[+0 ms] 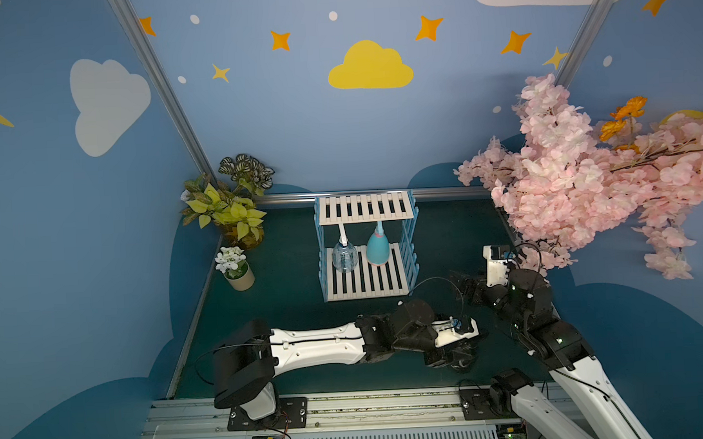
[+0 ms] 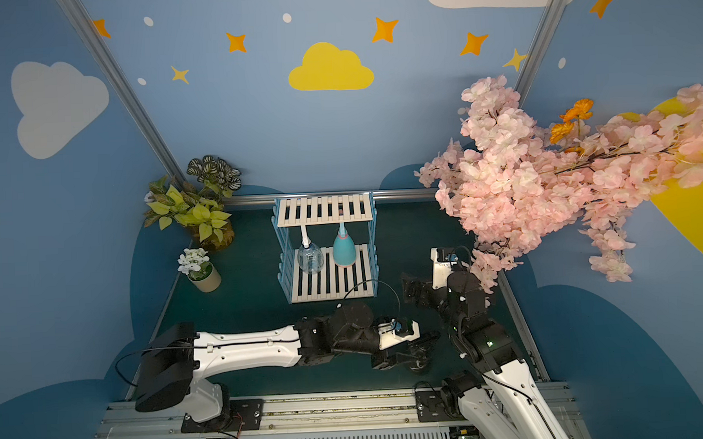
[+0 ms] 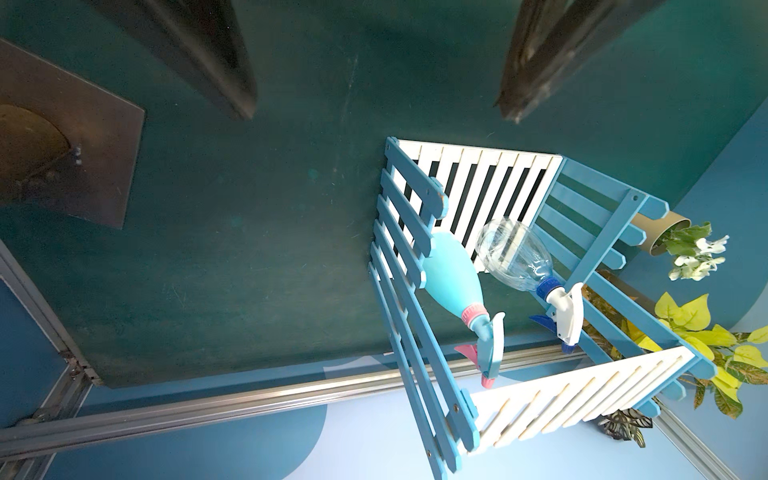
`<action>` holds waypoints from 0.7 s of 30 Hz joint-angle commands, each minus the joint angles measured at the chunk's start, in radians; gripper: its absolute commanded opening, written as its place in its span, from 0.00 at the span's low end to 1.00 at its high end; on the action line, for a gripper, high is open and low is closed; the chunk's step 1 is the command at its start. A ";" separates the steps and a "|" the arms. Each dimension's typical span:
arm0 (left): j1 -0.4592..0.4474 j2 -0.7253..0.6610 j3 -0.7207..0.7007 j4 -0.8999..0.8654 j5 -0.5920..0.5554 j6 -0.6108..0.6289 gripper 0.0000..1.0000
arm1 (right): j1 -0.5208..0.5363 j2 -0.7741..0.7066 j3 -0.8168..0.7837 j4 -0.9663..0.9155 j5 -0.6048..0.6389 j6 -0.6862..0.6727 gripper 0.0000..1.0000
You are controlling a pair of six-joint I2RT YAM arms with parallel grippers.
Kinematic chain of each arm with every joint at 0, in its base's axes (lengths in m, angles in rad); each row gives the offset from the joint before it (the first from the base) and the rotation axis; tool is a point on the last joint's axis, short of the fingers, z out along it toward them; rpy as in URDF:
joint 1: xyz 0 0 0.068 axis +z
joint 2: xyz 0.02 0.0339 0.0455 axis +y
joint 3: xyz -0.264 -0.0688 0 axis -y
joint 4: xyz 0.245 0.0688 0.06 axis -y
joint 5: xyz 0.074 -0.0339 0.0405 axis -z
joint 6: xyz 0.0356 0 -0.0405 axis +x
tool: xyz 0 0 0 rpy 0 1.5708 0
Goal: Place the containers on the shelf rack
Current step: 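Pick up a container from the center of the board.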
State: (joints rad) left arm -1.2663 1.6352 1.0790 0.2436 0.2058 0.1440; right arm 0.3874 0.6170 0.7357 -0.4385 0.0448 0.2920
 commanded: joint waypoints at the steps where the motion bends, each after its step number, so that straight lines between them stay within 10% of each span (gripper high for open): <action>1: -0.001 0.014 0.019 0.021 0.000 -0.004 0.54 | -0.004 -0.007 0.018 -0.006 0.020 0.010 0.98; 21: 0.000 -0.026 -0.002 0.056 -0.117 0.007 0.08 | -0.005 -0.017 0.020 -0.020 0.001 -0.020 0.98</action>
State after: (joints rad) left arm -1.2663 1.6569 1.0836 0.2710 0.1284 0.1349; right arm 0.3855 0.6136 0.7357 -0.4408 0.0597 0.2878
